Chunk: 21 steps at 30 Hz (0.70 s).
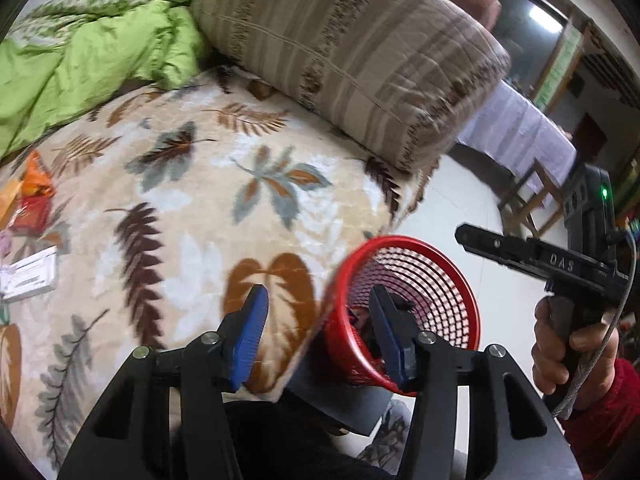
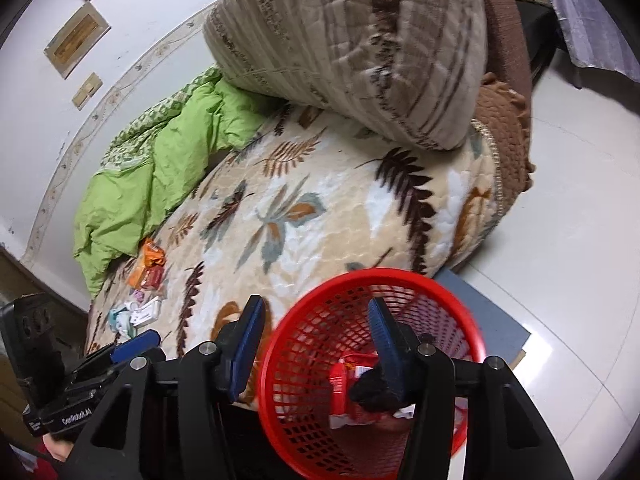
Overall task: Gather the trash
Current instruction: 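Open both tools over the red wastebasket to drop the pack and bag, then move both empty tools back to the remaining trash on the bed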
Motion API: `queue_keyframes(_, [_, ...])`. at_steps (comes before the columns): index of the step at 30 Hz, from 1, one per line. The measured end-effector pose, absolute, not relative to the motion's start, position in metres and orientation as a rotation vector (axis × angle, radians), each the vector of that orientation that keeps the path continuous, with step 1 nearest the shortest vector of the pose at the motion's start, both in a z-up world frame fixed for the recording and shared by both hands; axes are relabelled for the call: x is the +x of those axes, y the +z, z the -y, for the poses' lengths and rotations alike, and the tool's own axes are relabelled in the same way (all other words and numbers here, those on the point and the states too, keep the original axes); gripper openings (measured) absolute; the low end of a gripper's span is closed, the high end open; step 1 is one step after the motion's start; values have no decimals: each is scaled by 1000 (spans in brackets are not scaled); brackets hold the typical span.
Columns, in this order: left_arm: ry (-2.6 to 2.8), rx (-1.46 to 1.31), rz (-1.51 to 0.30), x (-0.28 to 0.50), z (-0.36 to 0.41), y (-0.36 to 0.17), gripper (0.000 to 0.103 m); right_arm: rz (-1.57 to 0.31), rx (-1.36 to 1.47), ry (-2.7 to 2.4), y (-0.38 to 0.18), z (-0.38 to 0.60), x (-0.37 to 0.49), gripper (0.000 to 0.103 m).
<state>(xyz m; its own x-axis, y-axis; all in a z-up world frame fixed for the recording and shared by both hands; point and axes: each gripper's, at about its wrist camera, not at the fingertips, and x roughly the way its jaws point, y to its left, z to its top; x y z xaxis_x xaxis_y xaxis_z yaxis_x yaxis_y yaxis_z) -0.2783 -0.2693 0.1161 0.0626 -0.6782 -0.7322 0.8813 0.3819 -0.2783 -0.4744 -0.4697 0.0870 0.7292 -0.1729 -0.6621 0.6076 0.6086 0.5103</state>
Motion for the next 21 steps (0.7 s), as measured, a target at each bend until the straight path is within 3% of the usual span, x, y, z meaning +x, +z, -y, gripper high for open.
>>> queue_keyframes(10, [-999,147,-880,-218,197,130,54,-646,747,-262,89,428,-394,56])
queue_keyframes(21, [-764,10,-925,-160,101,107,55,-718,614,-50,95,361,-294,56])
